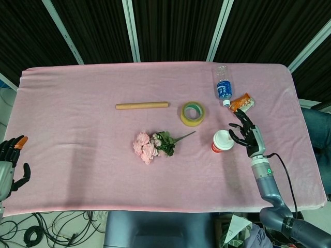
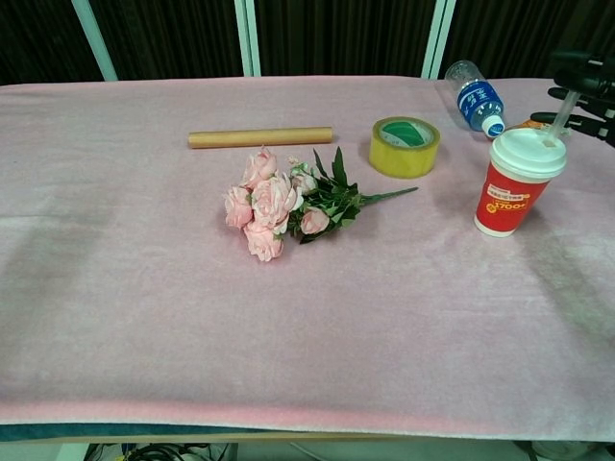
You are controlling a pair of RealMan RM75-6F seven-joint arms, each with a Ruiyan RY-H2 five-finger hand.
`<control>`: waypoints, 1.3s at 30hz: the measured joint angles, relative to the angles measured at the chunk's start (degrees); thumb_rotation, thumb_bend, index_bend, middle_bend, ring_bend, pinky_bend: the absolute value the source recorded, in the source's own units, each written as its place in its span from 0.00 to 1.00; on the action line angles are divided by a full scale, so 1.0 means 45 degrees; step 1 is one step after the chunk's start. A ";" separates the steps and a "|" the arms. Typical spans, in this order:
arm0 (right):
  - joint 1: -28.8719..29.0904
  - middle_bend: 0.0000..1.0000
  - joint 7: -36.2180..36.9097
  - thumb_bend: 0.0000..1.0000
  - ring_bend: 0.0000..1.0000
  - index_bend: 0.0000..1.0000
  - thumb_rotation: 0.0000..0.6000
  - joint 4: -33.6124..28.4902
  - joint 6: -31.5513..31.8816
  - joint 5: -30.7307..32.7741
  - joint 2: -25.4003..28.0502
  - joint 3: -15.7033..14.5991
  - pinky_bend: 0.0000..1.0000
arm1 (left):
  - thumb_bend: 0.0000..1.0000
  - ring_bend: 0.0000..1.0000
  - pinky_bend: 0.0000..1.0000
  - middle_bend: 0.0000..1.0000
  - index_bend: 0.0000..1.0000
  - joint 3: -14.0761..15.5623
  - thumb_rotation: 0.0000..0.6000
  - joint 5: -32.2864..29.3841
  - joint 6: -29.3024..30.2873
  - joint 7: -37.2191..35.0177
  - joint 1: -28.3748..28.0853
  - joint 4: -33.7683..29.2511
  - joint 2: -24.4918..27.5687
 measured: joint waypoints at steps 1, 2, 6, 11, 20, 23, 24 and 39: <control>0.0008 0.00 0.0068 0.19 0.02 0.10 1.00 -0.0003 0.0011 -0.0104 0.0039 -0.0040 0.21 | 0.65 0.00 0.00 0.04 0.03 0.0000 1.00 -0.0006 -0.0008 0.0004 -0.0002 0.0000 0.0000; 0.0016 0.00 0.0115 0.19 0.02 0.09 1.00 -0.0007 0.0018 -0.0204 0.0082 -0.0086 0.21 | 0.65 0.00 0.00 0.04 0.03 0.0001 1.00 -0.0014 -0.0013 0.0008 -0.0001 -0.0002 0.0002; 0.0039 0.00 0.0514 0.18 0.02 0.06 1.00 -0.0095 0.0051 -0.0709 0.0405 -0.0342 0.21 | 0.65 0.00 0.00 0.04 0.04 -0.0003 1.00 -0.0032 -0.0016 0.0021 0.0001 -0.0013 0.0004; -0.0047 0.00 0.0543 0.18 0.01 0.05 1.00 -0.0280 0.0369 -0.1108 0.0937 -0.0560 0.21 | 0.65 0.00 0.00 0.04 0.04 -0.0008 1.00 -0.0028 -0.0009 0.0027 0.0002 -0.0007 0.0008; -0.0664 0.00 -0.3225 0.17 0.01 0.02 1.00 -0.0792 0.1463 -0.1120 0.1975 -0.0861 0.21 | 0.66 0.00 0.00 0.04 0.04 0.0051 1.00 0.0101 0.0008 0.0210 -0.0004 0.0046 -0.0004; -0.1037 0.00 -0.6059 0.17 0.01 0.02 1.00 -0.1086 0.2242 -0.1006 0.2291 -0.0983 0.21 | 0.65 0.00 0.00 0.04 0.04 0.0090 1.00 0.0138 -0.0027 0.0305 -0.0010 0.0040 0.0012; -0.1214 0.00 -0.7333 0.17 0.01 0.02 1.00 -0.1234 0.2605 -0.0970 0.2422 -0.1052 0.21 | 0.65 0.00 0.00 0.04 0.04 0.0114 1.00 0.0168 -0.0052 0.0330 -0.0017 0.0040 0.0029; -0.4065 0.00 -1.7770 0.17 0.01 0.02 1.00 -0.2379 0.7276 -0.1950 0.3488 -0.3508 0.21 | 0.65 0.00 0.00 0.04 0.04 0.0532 1.00 0.0619 -0.0530 0.0677 -0.0164 -0.0283 0.0512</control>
